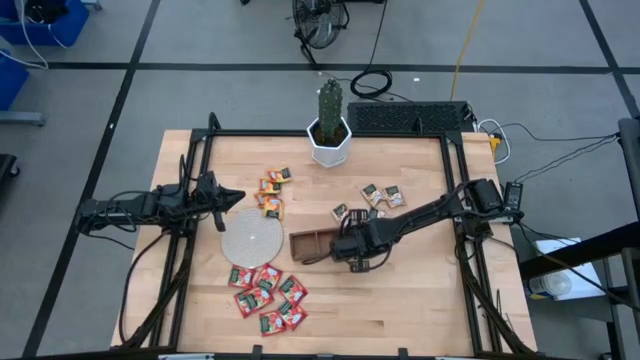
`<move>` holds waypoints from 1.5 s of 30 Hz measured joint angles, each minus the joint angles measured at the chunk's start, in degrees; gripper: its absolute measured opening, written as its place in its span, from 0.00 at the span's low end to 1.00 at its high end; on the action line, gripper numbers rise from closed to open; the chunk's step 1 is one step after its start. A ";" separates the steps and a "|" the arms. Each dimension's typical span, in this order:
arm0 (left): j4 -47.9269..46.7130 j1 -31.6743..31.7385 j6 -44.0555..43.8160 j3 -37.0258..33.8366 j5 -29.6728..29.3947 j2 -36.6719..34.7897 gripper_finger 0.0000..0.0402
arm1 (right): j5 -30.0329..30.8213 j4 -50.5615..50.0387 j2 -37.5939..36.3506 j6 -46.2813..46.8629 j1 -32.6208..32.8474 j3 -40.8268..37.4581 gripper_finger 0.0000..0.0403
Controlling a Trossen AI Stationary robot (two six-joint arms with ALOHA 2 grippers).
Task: Pick & Place Tea
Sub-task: Put the brown tea bag into the right section of the wooden organizer
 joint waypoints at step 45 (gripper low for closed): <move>0.00 0.00 0.00 0.00 0.00 0.02 0.05 | -0.74 -4.38 -31.63 12.75 -19.67 -23.07 0.68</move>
